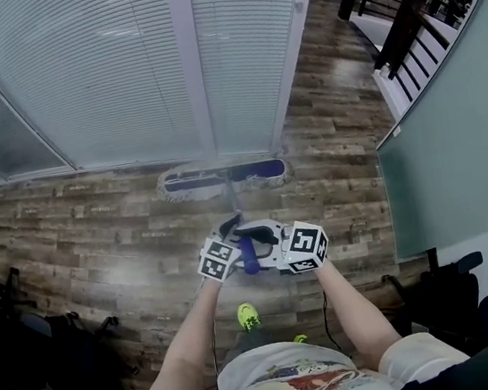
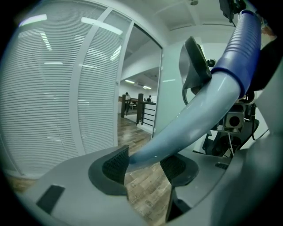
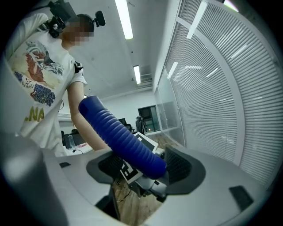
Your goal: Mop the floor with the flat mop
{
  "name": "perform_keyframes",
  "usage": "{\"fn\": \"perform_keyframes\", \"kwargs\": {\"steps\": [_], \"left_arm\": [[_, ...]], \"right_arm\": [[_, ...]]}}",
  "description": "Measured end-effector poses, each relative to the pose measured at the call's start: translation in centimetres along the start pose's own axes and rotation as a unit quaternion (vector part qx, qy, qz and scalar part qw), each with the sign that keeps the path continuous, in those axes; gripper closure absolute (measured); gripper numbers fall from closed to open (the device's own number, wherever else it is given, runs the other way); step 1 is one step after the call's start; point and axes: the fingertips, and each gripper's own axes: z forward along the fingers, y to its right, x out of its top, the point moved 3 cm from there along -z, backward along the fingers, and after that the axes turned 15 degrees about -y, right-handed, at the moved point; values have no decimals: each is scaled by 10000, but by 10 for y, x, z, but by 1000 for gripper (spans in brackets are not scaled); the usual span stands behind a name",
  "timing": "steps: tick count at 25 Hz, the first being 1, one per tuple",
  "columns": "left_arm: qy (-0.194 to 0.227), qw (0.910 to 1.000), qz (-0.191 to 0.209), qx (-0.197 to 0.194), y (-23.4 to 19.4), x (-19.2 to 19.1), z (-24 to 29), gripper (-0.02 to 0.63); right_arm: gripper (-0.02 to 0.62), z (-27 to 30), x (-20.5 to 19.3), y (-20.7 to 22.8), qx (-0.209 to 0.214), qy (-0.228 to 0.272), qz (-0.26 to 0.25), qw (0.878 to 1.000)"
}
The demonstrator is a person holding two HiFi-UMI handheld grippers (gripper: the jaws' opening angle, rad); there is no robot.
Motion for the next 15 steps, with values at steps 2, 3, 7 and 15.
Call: {"fn": "perform_keyframes", "kwargs": {"steps": [2,3,7,15], "left_arm": [[-136,9999,67,-23,5,-3,-1,408],[-193,9998,97,-23,7,-5,-1,408],[-202,9998,28,68,30,-17,-7,408],[-273,9995,59,158,102,-30,-11,407]], "right_arm": [[333,1,-2,-5,17,-80,-20,10000],[333,2,-5,-9,26,-132,-41,9999],[333,-1,-17,-34,138,-257,-146,9995],[333,-35,-47,-92,251,-358,-248,9987]]}}
